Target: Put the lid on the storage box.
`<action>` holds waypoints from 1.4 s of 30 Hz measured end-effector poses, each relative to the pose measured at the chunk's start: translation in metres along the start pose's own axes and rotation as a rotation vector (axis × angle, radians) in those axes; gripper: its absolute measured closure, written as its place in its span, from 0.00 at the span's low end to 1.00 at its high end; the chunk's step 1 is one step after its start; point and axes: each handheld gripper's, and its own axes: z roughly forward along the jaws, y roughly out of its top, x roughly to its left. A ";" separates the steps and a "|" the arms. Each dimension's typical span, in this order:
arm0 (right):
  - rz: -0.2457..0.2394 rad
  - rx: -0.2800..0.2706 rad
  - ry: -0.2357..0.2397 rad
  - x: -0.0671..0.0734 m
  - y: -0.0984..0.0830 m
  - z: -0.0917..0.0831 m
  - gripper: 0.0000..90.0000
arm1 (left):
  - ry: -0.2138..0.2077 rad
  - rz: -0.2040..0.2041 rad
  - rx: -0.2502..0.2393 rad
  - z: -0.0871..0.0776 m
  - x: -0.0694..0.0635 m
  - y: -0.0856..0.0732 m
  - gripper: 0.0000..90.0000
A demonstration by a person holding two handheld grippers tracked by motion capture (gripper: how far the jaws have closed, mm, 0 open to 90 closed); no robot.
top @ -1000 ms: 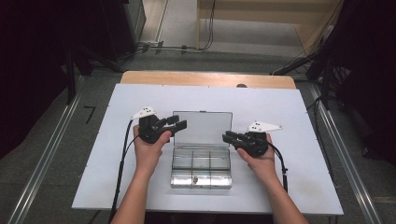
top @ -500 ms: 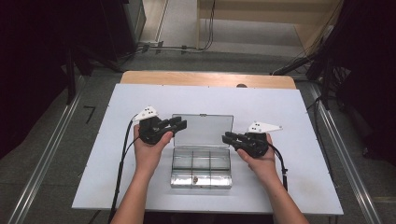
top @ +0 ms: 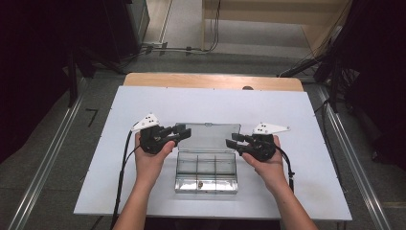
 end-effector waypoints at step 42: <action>0.009 0.023 0.050 0.025 0.007 -0.014 0.59 | 0.120 0.006 0.026 -0.066 -0.022 -0.028 0.72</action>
